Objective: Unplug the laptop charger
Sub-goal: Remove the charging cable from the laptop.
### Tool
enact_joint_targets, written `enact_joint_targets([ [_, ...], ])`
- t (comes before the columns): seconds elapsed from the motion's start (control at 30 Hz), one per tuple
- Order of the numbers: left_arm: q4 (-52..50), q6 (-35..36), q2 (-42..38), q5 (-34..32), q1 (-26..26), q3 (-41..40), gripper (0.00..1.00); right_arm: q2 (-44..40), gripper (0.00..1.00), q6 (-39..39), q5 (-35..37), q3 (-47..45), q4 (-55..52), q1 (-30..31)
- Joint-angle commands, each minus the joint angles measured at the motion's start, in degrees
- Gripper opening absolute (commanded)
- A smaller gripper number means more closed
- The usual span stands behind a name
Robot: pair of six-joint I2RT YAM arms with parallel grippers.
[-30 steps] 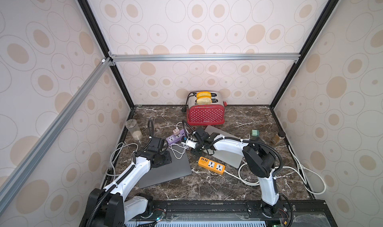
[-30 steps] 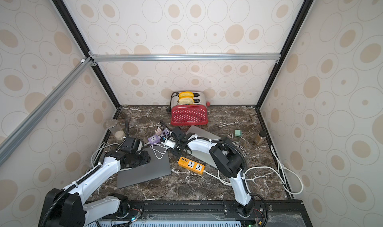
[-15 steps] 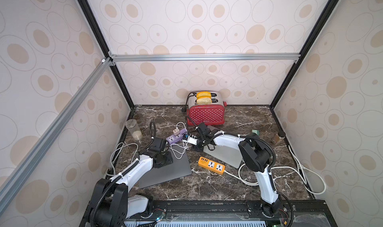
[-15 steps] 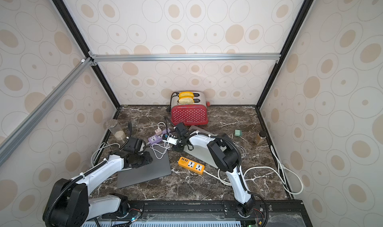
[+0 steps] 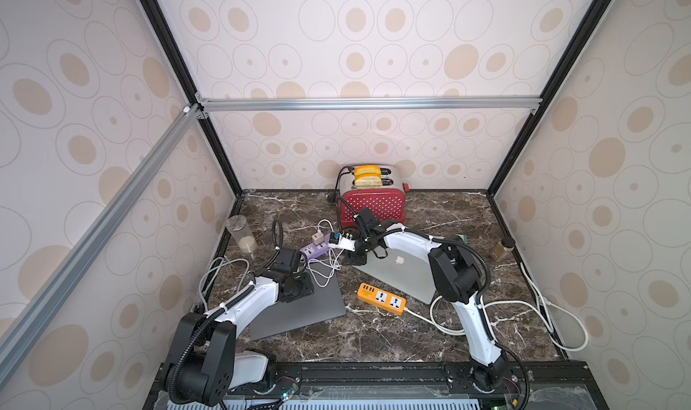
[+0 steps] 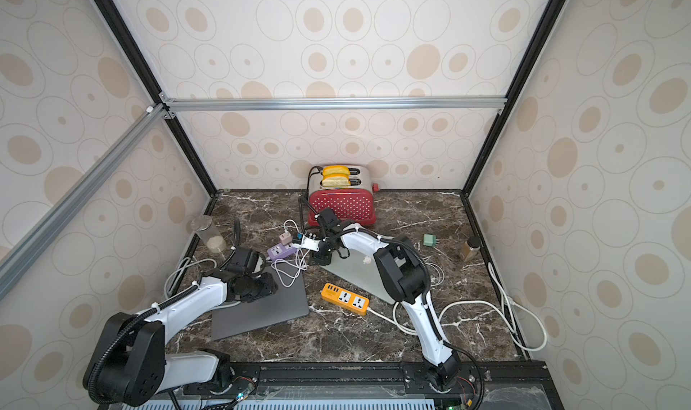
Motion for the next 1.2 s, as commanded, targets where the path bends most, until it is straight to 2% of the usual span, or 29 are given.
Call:
enact_joint_targets([
  [0.0,0.61,-0.16,0.34,0.07,0.55,0.57,0.54,1.04,0.45,-4.49,-4.82,0.57,-6.29,0.42],
  [0.3,1.22,0.11,0.26,0.37,0.54,-0.22,0.54,1.6,0.45,-3.41,1.17,0.83,-5.57,0.88],
  [0.57,1.58,0.06,-0.1,0.38,0.49,-0.74,0.54,5.37,0.45,-4.42,1.75,6.34,-10.24,1.93],
  [0.8,2.57,0.15,0.68,0.9,0.63,-0.9,0.54,6.09,0.44,-3.23,1.04,7.12,-9.28,2.84],
  [1.07,3.0,0.31,0.81,1.38,0.62,-1.27,0.54,7.59,0.38,-2.93,0.43,9.93,-9.91,2.99],
  [1.17,1.93,0.15,1.02,0.48,0.71,-1.27,0.54,8.65,0.32,-3.41,0.25,11.77,-10.91,3.12],
])
